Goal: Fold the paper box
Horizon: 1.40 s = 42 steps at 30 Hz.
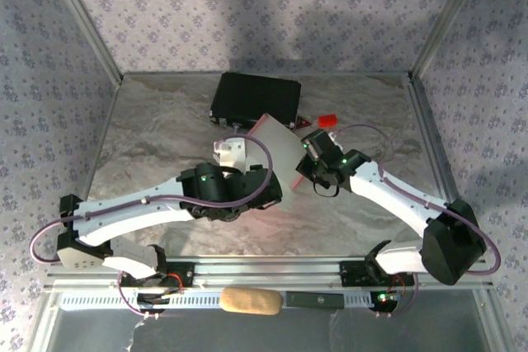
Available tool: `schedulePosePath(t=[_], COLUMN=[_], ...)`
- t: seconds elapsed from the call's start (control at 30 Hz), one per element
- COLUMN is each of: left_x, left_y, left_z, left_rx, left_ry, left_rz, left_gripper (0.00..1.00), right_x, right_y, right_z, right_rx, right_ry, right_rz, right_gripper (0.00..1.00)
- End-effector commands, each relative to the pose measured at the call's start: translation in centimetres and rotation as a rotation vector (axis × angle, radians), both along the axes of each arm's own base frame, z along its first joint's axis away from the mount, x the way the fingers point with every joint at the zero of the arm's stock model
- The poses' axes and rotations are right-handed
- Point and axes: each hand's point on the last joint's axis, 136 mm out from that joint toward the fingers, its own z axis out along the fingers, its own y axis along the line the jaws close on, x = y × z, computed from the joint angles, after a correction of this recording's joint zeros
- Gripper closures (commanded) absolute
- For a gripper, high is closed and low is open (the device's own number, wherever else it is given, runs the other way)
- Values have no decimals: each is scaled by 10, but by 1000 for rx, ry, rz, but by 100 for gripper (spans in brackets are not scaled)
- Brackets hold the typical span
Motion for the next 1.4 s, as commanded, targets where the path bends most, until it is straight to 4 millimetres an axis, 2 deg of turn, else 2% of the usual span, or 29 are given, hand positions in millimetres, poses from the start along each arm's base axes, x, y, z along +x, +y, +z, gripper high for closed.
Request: schedulePosePath(t=[0.0,0.13,0.27,0.4,0.63,0.87,0.93,1.03,1.07,1.13,1.23,1.37], left_x=[-1,0,4,10,19,19,20,19,19,19,20,24], left_y=[-4,0,-9,-16,-27,-20,-17,-9,-6,0,6,13], left_z=[-4,-14,-28,-40,-47,-60,-60,-59,-59,-59,-54,-44], left_rx=[-71,-56,-90,-90,-121,-52,-37,0,7,31,57,131], left_ry=[7,21,52,79,60,78,77,81,83,85,78,72], left_rz=[45,81,73,95,116,155,160,171,175,176,162,134], left_gripper=[37,38,41,48,62,71,79,97,100,100,100,100], right_x=[0,-1,-1,-2,-7,-12,-13,-15,-16,-18,-22,-29], right_y=[-2,-3,-3,-1,0,1,3,5,5,4,4,9], right_z=[-7,-8,-9,-12,-19,-23,-26,-28,-27,-24,-14,14], right_rx=[19,23,29,39,43,51,50,43,35,24,33,76], right_ry=[13,13,13,19,36,52,65,89,95,92,80,35], right_rz=[-55,-60,-60,-59,-63,-69,-67,-61,-60,-65,-63,-38], right_gripper=[100,100,100,100,100,100,100,99,91,69,43,20])
